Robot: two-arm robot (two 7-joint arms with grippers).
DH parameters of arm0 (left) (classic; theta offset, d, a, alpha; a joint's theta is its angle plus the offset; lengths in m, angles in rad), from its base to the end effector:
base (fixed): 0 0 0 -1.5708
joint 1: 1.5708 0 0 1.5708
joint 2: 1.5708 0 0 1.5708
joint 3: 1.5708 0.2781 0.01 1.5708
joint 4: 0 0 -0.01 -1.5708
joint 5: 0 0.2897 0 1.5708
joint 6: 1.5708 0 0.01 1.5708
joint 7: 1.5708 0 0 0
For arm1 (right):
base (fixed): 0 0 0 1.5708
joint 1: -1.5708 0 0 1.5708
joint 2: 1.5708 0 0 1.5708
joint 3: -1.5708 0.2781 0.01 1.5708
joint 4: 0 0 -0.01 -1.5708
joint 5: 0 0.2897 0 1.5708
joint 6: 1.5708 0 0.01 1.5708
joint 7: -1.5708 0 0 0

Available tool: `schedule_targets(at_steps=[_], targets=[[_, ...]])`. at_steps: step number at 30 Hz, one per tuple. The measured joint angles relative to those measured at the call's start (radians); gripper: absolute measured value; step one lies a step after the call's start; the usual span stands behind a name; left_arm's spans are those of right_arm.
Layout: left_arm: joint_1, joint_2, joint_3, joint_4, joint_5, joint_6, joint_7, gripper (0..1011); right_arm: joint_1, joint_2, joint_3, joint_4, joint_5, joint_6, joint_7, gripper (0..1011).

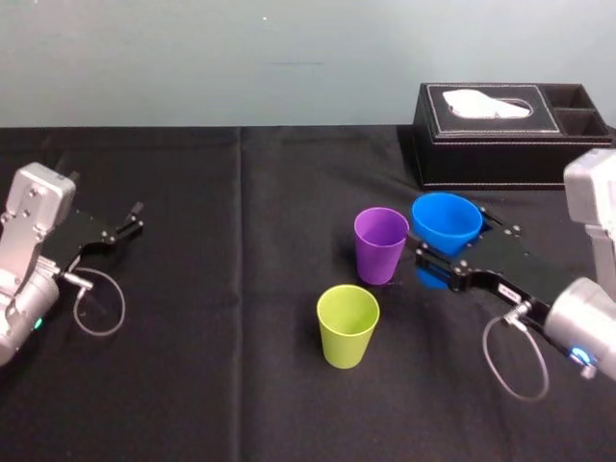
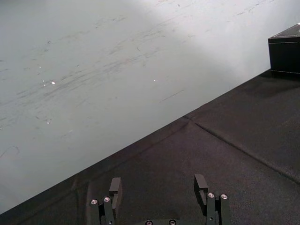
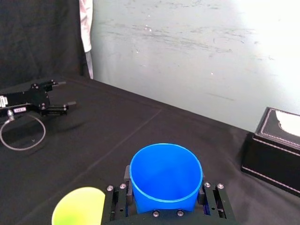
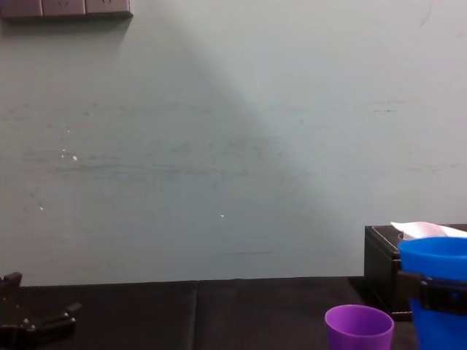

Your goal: Stack the three plastic cups sequentially using one hand.

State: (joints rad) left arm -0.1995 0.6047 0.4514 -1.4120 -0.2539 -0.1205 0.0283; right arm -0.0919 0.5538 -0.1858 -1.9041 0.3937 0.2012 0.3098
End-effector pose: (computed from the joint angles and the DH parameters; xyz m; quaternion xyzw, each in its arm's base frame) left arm 0.3381 0.0810 -0.2890 0.1415 -0.1325 0.5799 0.7913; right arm 0.2728 -0.0533 -0.2179 -0.0809 -0.0107 -0.4570 0.8857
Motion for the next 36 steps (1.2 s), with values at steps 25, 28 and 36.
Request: schedule_targets(at_steps=[25, 28, 36], targets=[[0.0, 0.0, 0.0, 0.0, 0.0, 0.0, 0.0, 1011, 0.237, -0.125, -0.139, 0.189, -0.161, -0.004, 0.003, 732], [0.0, 0.0, 0.0, 0.0, 0.0, 0.0, 0.0, 1011, 0.252, -0.137, -0.143, 0.218, -0.165, -0.017, 0.012, 732], [0.0, 0.0, 0.0, 0.0, 0.0, 0.0, 0.0, 1011, 0.277, -0.156, -0.146, 0.267, -0.173, -0.042, 0.026, 732]])
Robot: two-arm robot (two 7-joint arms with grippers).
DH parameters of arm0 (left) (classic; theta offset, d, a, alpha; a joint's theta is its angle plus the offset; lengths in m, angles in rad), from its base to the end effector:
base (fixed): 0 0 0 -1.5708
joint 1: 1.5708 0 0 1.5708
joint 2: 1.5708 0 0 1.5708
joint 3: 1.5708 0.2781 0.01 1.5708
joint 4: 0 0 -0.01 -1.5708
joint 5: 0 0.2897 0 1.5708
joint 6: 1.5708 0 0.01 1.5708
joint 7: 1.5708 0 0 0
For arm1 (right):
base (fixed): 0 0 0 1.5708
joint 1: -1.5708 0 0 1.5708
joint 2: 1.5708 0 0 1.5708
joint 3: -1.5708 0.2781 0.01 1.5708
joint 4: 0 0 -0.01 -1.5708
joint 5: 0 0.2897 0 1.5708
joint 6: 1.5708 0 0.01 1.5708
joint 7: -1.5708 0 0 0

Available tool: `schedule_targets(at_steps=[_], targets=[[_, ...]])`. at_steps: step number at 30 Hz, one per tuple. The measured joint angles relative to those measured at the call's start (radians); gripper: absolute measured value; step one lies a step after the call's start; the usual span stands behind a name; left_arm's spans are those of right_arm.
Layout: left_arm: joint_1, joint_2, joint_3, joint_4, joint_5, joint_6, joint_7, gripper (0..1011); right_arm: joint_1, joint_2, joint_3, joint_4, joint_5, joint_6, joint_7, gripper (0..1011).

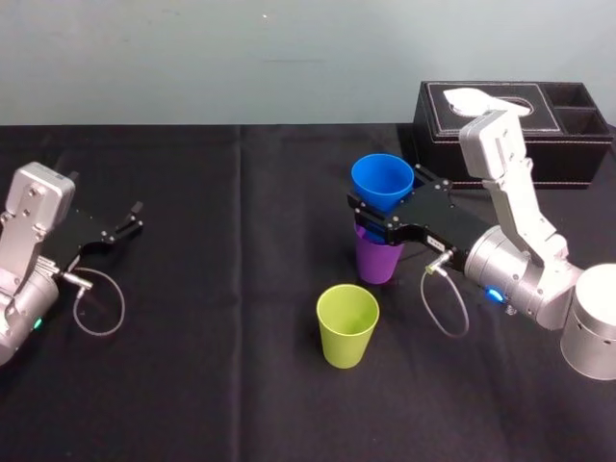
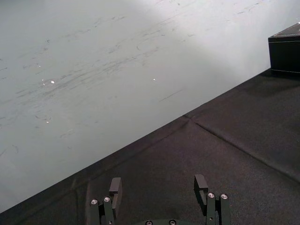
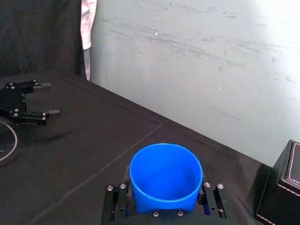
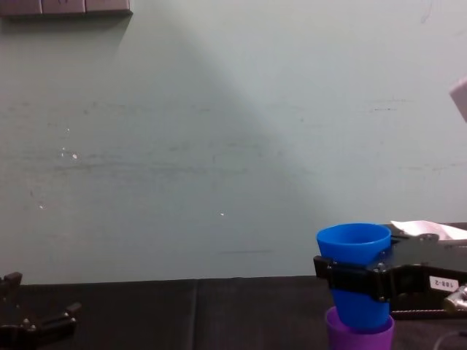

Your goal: Stack the three plastic cups sequentially using one hand.

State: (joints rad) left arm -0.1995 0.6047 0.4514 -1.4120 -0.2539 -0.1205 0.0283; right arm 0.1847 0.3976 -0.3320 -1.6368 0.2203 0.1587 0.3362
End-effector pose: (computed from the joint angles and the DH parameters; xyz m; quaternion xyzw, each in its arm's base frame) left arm 0.3381 0.0810 -0.2890 0.1415 -0.1325 0.5799 0.7913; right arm 0.3406 -0.0111 -0.2294 -0.0928 -0.0580 -0.4457 0.8884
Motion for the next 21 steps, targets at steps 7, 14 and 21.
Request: schedule_targets(at_steps=[7, 14, 21], targets=[[0.0, 0.0, 0.0, 0.0, 0.0, 0.0, 0.0, 1011, 0.005, -0.01, 0.004, 0.039, 0.003, -0.014, 0.011, 732], [0.0, 0.0, 0.0, 0.0, 0.0, 0.0, 0.0, 1011, -0.003, -0.019, 0.01, 0.074, 0.029, -0.029, 0.024, 732], [0.0, 0.0, 0.0, 0.0, 0.0, 0.0, 0.0, 1011, -0.006, -0.021, 0.011, 0.08, 0.036, -0.034, 0.027, 732]])
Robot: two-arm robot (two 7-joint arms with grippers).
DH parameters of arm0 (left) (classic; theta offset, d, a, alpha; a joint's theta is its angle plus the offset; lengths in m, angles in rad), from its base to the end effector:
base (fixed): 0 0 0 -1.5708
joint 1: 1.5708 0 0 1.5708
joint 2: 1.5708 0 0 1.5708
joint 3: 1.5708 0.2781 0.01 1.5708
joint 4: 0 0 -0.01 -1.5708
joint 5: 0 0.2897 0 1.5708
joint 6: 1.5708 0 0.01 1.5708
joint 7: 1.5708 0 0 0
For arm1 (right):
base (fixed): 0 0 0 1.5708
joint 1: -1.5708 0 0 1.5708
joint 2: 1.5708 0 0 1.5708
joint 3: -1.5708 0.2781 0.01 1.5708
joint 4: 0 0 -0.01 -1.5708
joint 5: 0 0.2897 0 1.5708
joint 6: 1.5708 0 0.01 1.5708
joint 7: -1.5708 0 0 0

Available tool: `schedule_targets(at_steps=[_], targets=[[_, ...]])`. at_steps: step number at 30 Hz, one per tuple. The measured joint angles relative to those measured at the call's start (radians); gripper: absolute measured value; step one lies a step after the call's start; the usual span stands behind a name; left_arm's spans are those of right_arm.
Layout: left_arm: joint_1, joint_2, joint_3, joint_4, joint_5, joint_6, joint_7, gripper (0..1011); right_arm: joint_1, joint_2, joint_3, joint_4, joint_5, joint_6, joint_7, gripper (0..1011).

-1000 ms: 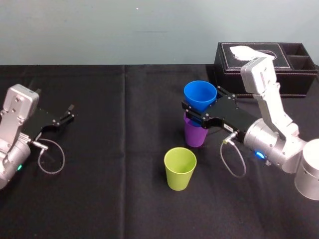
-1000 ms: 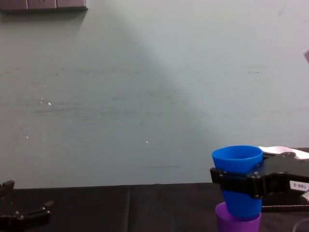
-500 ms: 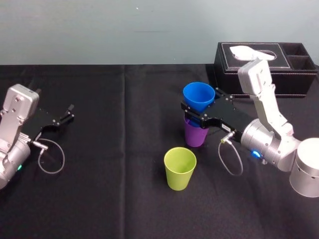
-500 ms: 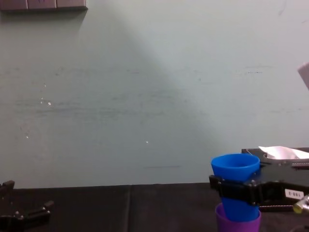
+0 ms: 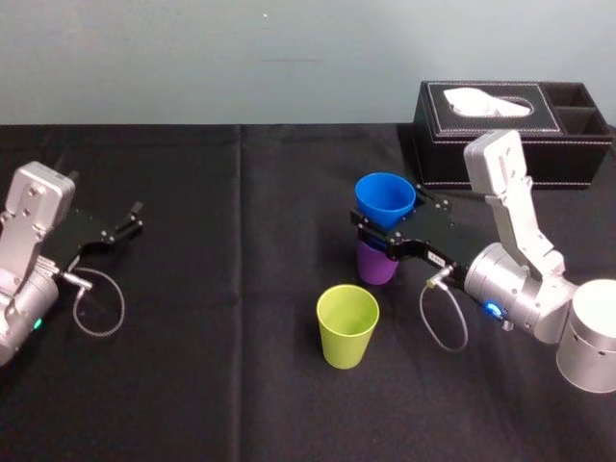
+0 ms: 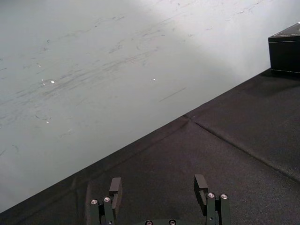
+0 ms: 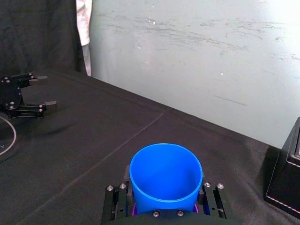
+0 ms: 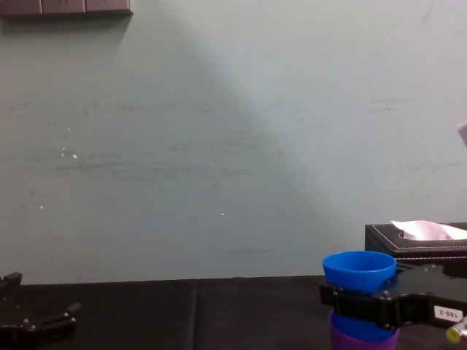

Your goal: Stack the three plastic cups sequentially using one hand.

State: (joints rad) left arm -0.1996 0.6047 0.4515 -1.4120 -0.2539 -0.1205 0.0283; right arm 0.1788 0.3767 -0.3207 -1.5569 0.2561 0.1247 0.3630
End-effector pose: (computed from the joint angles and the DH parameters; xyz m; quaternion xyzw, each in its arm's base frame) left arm 0.3381 0.0809 -0.2890 0.1415 -0.1325 0.5799 0.7913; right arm 0.3438 -0.0170 -0.2517 -0.0847 -0.0225 -0.4460 0.8907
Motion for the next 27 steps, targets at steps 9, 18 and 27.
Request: schedule_targets(at_steps=[9, 18, 27], targets=[[0.0, 0.0, 0.0, 0.0, 0.0, 0.0, 0.0, 1011, 0.001, 0.001, 0.0, -0.002, -0.001, 0.002, 0.0, 848], [0.0, 0.0, 0.0, 0.0, 0.0, 0.0, 0.0, 1011, 0.001, 0.001, 0.0, -0.004, -0.002, 0.003, -0.001, 1003], [0.0, 0.0, 0.0, 0.0, 0.0, 0.0, 0.0, 1012, 0.001, 0.002, 0.0, -0.004, -0.002, 0.004, -0.001, 1003]])
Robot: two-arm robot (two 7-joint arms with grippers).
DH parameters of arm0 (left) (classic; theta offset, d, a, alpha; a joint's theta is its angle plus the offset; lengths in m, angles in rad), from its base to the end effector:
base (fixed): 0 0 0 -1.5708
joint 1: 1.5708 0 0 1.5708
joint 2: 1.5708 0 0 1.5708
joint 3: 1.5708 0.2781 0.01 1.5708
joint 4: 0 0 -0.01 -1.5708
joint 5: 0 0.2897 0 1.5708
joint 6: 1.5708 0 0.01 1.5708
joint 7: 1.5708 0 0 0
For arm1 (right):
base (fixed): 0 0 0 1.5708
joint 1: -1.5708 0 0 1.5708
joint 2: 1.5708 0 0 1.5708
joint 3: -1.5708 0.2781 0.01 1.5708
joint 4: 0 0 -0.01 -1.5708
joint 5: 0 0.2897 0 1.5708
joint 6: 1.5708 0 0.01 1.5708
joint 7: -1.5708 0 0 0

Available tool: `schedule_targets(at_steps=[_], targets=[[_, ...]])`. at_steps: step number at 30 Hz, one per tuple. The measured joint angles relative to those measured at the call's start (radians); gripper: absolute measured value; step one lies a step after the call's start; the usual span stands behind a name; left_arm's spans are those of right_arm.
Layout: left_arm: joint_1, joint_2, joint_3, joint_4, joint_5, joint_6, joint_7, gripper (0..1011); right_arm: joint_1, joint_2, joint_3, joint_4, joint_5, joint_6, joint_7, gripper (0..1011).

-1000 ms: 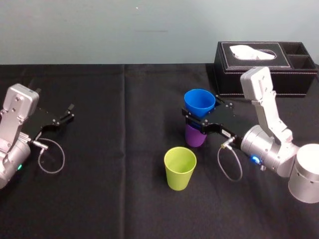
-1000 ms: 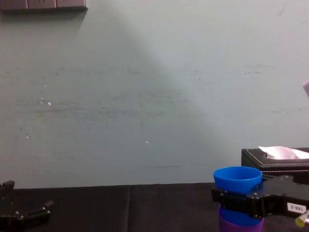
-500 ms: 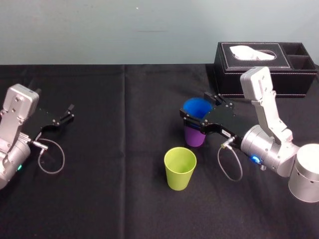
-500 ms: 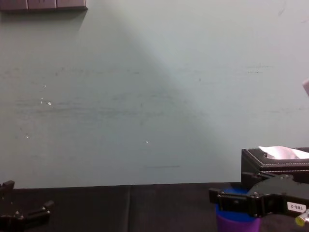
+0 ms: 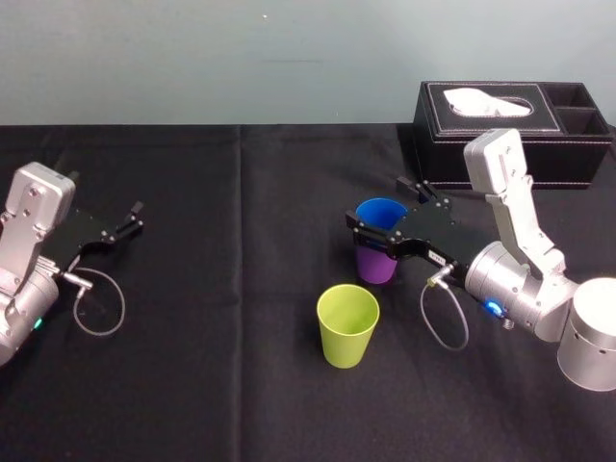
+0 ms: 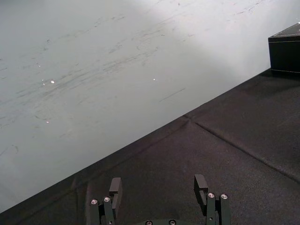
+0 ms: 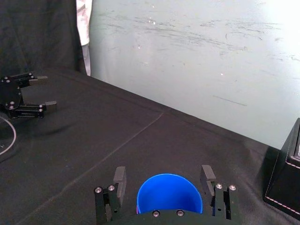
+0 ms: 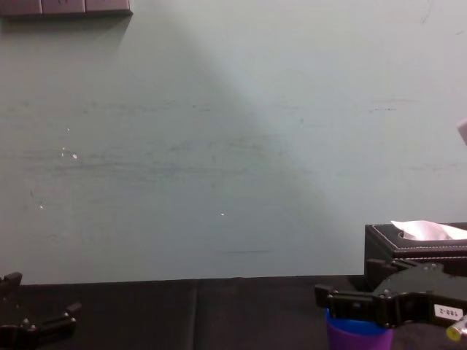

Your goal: Stack the three plastic cups sequentially using one hand.

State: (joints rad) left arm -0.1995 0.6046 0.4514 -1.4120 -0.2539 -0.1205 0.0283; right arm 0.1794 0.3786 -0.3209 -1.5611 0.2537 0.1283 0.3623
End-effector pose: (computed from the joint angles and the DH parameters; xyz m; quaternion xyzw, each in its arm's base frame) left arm 0.3381 0.0809 -0.2890 0.1415 -0.1324 0.5799 0.7913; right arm 0.3438 -0.0170 -0.2504 -0.0862 -0.0242 -0.4459 0.8906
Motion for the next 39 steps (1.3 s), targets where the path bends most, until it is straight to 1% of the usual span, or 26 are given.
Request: schedule_targets(at_steps=[3, 6, 9, 10, 12, 13, 15, 16, 17, 18, 19, 20, 24, 27, 30, 35, 39], targets=[[0.0, 0.0, 0.0, 0.0, 0.0, 0.0, 0.0, 1011, 0.0, 0.0, 0.0, 0.0, 0.0, 0.0, 0.0, 1003], [0.0, 0.0, 0.0, 0.0, 0.0, 0.0, 0.0, 1011, -0.006, 0.01, 0.001, -0.017, -0.001, -0.005, 0.001, 1003], [0.0, 0.0, 0.0, 0.0, 0.0, 0.0, 0.0, 1011, -0.031, 0.033, 0.012, -0.046, 0.018, -0.02, 0.026, 1003], [0.0, 0.0, 0.0, 0.0, 0.0, 0.0, 0.0, 1011, -0.048, 0.049, 0.021, -0.061, 0.037, -0.032, 0.045, 1003], [0.0, 0.0, 0.0, 0.0, 0.0, 0.0, 0.0, 1011, -0.063, 0.065, 0.029, -0.073, 0.057, -0.046, 0.067, 1003], [0.0, 0.0, 0.0, 0.0, 0.0, 0.0, 0.0, 1011, -0.082, 0.089, 0.037, -0.083, 0.079, -0.062, 0.095, 1003], [0.0, 0.0, 0.0, 0.0, 0.0, 0.0, 0.0, 1012, -0.1, 0.113, 0.044, -0.093, 0.102, -0.08, 0.127, 1003], [0.0, 0.0, 0.0, 0.0, 0.0, 0.0, 0.0, 1011, -0.118, 0.136, 0.052, -0.099, 0.128, -0.1, 0.159, 1003], [0.0, 0.0, 0.0, 0.0, 0.0, 0.0, 0.0, 1011, -0.118, 0.136, 0.052, -0.099, 0.128, -0.1, 0.159, 1003], [0.0, 0.0, 0.0, 0.0, 0.0, 0.0, 0.0, 1011, -0.137, 0.157, 0.061, -0.103, 0.154, -0.12, 0.193, 1003], [0.0, 0.0, 0.0, 0.0, 0.0, 0.0, 0.0, 1011, -0.145, 0.167, 0.064, -0.105, 0.166, -0.129, 0.208, 1003], [0.0, 0.0, 0.0, 0.0, 0.0, 0.0, 0.0, 1011, -0.163, 0.187, 0.07, -0.108, 0.187, -0.15, 0.236, 1003], [0.0, 0.0, 0.0, 0.0, 0.0, 0.0, 0.0, 1011, -0.204, 0.23, 0.073, -0.112, 0.214, -0.194, 0.288, 1003], [0.0, 0.0, 0.0, 0.0, 0.0, 0.0, 0.0, 1011, -0.226, 0.254, 0.066, -0.111, 0.222, -0.218, 0.312, 1003], [0.0, 0.0, 0.0, 0.0, 0.0, 0.0, 0.0, 1011, -0.237, 0.268, 0.052, -0.105, 0.222, -0.229, 0.322, 1003], [0.0, 0.0, 0.0, 0.0, 0.0, 0.0, 0.0, 1011, -0.237, 0.276, 0.023, -0.093, 0.217, -0.235, 0.327, 1003], [0.0, 0.0, 0.0, 0.0, 0.0, 0.0, 0.0, 1011, -0.217, 0.273, -0.011, -0.075, 0.201, -0.23, 0.325, 1003]])
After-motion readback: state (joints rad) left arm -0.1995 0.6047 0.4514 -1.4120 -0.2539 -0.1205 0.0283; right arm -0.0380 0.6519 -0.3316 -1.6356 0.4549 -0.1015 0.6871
